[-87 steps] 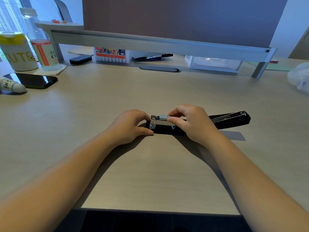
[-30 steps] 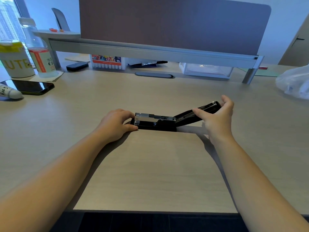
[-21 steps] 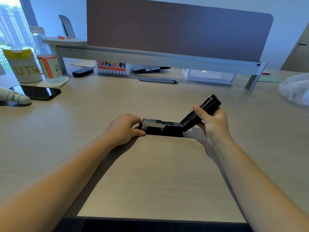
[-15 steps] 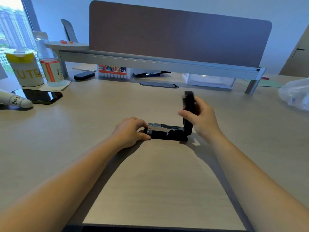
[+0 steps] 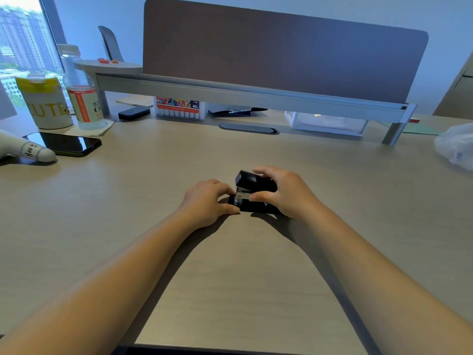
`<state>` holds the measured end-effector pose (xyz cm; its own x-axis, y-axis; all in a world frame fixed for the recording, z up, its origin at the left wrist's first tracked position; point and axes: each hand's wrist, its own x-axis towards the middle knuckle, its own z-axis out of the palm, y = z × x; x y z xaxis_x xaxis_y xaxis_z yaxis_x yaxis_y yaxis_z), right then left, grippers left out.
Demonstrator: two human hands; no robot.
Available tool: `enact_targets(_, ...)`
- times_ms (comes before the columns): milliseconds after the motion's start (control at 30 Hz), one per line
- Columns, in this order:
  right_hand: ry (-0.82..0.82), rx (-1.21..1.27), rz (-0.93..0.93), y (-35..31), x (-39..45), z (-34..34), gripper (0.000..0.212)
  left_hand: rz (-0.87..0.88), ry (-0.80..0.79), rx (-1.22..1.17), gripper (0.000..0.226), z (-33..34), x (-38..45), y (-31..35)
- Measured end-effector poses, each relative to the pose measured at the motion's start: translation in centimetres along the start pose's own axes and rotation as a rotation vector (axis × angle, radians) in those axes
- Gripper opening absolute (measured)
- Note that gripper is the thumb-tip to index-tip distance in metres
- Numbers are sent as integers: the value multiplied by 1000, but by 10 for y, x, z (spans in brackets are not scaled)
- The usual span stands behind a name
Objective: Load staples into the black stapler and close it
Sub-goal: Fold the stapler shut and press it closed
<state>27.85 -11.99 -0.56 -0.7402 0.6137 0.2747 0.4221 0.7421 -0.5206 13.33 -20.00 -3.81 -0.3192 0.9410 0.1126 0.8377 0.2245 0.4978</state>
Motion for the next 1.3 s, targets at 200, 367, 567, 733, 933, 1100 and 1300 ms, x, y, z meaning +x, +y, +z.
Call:
enact_targets(200, -10, 117, 190, 28, -19, -9, 55, -45, -51, -534, 43, -6, -5, 6)
enact_targets(367, 26, 190, 219, 37, -31, -4, 51, -151, 27, -638, 48, 0, -1, 13)
enact_targets(567, 55, 204, 215, 38, -32, -2, 47, -137, 19, -591, 29, 1, 1, 11)
enact_targets(733, 68, 206, 217, 37, -33, -1, 46, -124, 12, -568, 13, 4, 1, 9)
enact_targets(933, 33, 195, 236, 37, -34, -3, 46, -127, -18, -601, 26, 0, 1, 8)
enact_targets(1100, -2, 184, 251, 40, -35, -8, 44, -29, -105, -348, 30, -3, -2, 4)
enact_targets(1300, 41, 160, 269, 46, -21, -5, 48, -19, 12, -109, 33, -2, 13, 1)
